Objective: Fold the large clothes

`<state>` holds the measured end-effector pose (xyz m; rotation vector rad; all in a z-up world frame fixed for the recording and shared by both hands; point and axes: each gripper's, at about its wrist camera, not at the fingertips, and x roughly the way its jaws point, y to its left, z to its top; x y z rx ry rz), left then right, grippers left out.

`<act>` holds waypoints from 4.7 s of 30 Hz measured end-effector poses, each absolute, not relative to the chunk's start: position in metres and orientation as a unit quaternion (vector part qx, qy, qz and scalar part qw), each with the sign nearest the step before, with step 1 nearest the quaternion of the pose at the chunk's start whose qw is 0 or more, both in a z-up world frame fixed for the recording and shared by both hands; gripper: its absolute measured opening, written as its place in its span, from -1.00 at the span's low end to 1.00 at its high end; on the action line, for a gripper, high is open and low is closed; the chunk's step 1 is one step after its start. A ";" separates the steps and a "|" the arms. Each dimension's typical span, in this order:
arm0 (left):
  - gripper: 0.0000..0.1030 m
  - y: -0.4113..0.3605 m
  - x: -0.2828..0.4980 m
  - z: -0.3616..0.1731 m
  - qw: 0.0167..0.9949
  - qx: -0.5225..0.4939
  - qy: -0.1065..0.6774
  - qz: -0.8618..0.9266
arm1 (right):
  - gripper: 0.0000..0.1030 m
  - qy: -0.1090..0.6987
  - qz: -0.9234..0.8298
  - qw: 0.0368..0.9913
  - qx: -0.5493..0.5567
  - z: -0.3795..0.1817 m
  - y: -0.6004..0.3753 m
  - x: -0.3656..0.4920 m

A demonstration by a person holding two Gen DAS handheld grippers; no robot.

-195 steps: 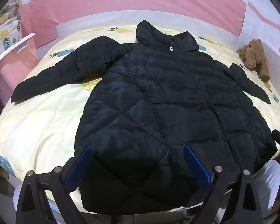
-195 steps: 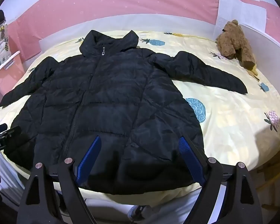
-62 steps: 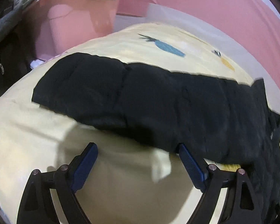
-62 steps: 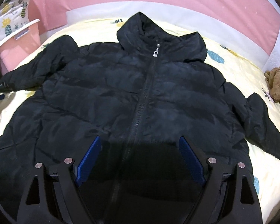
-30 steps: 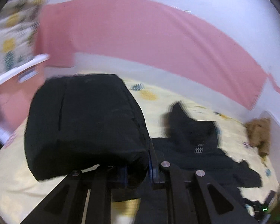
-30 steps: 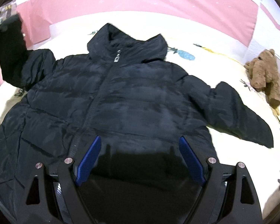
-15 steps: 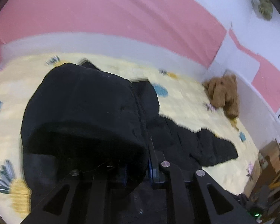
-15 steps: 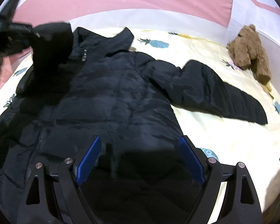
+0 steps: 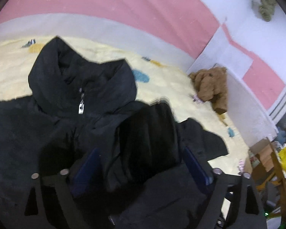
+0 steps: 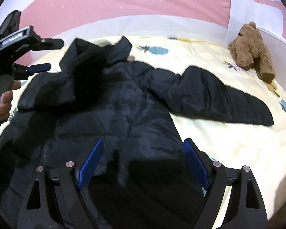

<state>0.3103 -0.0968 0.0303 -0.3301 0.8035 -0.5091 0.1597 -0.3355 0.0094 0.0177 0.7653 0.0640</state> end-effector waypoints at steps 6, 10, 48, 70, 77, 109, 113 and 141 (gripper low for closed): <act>0.87 -0.070 0.299 0.067 0.896 -0.148 0.349 -0.229 | 0.65 0.356 0.051 0.933 0.012 0.027 -0.318 0.169; 0.85 -0.018 0.310 0.058 0.915 -0.124 0.351 -0.154 | 0.60 0.359 0.082 0.930 0.006 0.026 -0.299 0.198; 0.05 0.108 0.373 -0.069 0.913 -0.103 0.395 0.018 | -0.07 0.428 0.060 0.902 -0.012 -0.059 -0.286 0.378; 0.05 0.092 0.303 -0.032 0.908 -0.083 0.411 0.008 | -0.06 0.422 0.074 0.904 0.007 -0.019 -0.304 0.305; 0.05 0.057 0.220 0.024 0.924 -0.071 0.377 0.002 | -0.03 0.378 0.086 0.921 0.020 0.022 -0.311 0.220; 0.06 -0.078 0.110 0.085 0.936 -0.022 0.344 -0.070 | 0.31 0.330 0.038 0.941 0.060 0.052 -0.391 0.113; 0.06 -0.091 0.131 0.078 0.935 -0.011 0.347 -0.073 | 0.31 0.343 0.026 0.936 0.072 0.041 -0.405 0.133; 0.16 -0.084 0.347 -0.049 0.916 -0.016 0.396 -0.064 | 0.32 0.368 -0.120 0.856 0.344 -0.087 -0.619 0.273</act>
